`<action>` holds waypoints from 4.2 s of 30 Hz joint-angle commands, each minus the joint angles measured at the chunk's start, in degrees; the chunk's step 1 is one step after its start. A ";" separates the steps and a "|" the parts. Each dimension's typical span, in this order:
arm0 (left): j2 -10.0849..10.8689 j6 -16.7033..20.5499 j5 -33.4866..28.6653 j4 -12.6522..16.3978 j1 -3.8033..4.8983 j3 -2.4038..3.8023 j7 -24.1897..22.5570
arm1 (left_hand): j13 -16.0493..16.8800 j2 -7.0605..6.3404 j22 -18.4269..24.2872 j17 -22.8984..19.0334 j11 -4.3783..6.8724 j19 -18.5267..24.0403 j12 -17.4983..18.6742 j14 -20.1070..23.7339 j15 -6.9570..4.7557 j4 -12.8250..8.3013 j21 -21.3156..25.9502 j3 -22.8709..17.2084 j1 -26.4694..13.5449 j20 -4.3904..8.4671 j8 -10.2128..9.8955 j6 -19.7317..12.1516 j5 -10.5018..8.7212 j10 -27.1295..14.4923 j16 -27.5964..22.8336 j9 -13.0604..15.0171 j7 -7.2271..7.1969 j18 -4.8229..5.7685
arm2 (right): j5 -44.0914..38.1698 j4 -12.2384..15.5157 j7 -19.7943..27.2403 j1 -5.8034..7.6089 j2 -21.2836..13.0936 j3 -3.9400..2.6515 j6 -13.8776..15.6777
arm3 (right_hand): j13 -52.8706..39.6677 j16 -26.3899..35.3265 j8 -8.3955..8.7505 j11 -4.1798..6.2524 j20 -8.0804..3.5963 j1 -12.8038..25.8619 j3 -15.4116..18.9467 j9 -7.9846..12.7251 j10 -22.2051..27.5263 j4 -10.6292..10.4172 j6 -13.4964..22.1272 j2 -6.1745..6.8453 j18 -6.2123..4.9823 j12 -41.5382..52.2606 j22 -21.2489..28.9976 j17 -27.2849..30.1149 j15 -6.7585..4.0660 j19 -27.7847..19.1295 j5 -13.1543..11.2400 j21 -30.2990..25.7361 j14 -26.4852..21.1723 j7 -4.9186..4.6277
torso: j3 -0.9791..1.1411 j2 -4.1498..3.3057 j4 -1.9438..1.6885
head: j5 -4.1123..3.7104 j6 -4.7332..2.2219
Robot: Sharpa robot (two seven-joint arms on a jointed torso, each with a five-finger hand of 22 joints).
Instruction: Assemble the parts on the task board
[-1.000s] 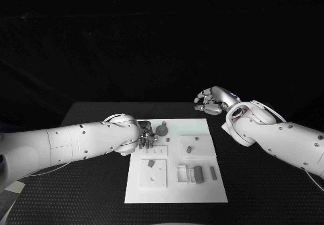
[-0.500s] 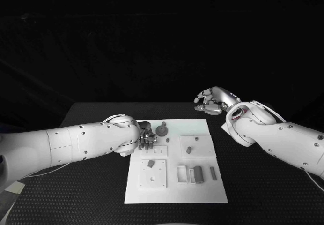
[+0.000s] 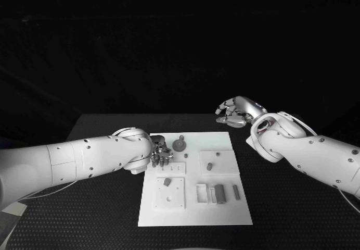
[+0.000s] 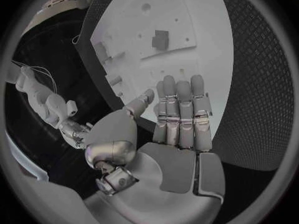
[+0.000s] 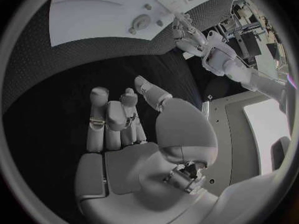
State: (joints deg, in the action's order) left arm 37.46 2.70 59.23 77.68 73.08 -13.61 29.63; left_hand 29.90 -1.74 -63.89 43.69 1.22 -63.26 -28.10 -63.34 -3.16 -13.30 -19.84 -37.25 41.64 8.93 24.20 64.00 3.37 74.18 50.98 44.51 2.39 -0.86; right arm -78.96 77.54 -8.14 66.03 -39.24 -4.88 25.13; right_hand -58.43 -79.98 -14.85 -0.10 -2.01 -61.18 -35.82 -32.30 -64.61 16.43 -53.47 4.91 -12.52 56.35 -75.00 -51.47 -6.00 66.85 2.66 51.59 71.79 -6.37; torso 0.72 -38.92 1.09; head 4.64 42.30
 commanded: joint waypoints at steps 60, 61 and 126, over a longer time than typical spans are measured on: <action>8.99 3.35 37.09 7.63 -5.81 -0.05 -29.84 | -3.74 -12.63 2.10 -6.51 -6.78 7.48 5.21 12.39 5.79 0.20 8.55 6.22 20.75 -5.93 -11.13 -11.06 -0.48 -15.43 -1.10 -10.76 6.52 -0.64 | 1.04 -0.22 0.25 -0.03 -0.38 -0.02 -1.90 | 0.28 0.37 0.38 -0.25 0.04 -0.15 0.44 -0.04 0.04 0.16 0.39 0.07 -2.48 -0.34 -0.36 0.03 0.10 -0.20 0.23 -0.54 -0.36 -0.51 | -0.08 -0.03 -0.09 | -0.06 0.18; 8.86 3.31 37.36 7.47 -5.96 -0.05 -29.37 | -3.73 -12.83 2.05 -6.54 -6.73 7.38 5.10 12.30 5.73 0.62 8.54 6.33 20.35 -5.87 -11.10 -10.93 -0.48 -15.31 -0.97 -10.87 6.59 -0.67 | 1.04 -0.21 0.25 -0.03 -0.38 -0.02 -1.91 | 0.28 0.37 0.38 -0.25 0.04 -0.15 0.44 -0.04 0.04 0.16 0.39 0.07 -2.48 -0.34 -0.36 0.03 0.10 -0.20 0.23 -0.54 -0.36 -0.51 | -0.06 -0.04 -0.06 | -0.05 0.17; 7.47 6.04 33.41 5.84 -7.19 0.01 -27.86 | -5.00 -2.48 0.09 -8.40 -5.25 4.18 3.52 9.25 3.82 2.38 9.05 5.70 21.56 -4.02 -9.34 -6.75 -0.34 -11.79 2.10 -13.66 5.15 -0.14 | 1.54 -0.48 0.29 -0.08 -0.24 -0.01 -2.66 | 0.39 0.38 0.41 -0.27 0.11 0.13 0.65 -0.11 0.03 0.08 0.33 -0.14 -2.48 -0.29 -0.40 0.00 0.12 -0.17 0.22 -0.64 -0.37 -0.53 | 0.02 -0.04 0.01 | -0.57 0.17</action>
State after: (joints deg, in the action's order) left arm 44.92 7.08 94.17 83.44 66.00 -13.59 2.69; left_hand 24.97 -4.71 -63.74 35.35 -4.12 -58.69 -24.35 -53.76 0.71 -11.32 -11.14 -31.53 63.39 5.01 14.58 56.78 2.84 62.00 52.98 30.86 7.55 -0.85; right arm -77.59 77.03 -8.16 65.98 -39.47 -4.86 23.02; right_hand -58.11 -79.98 -14.64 -0.10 -1.91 -61.18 -35.50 -32.36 -64.61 16.43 -53.08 4.91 -12.53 56.36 -75.00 -51.48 -5.77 66.74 2.66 51.15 71.83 -6.53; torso 0.76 -38.96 1.10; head 4.16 42.57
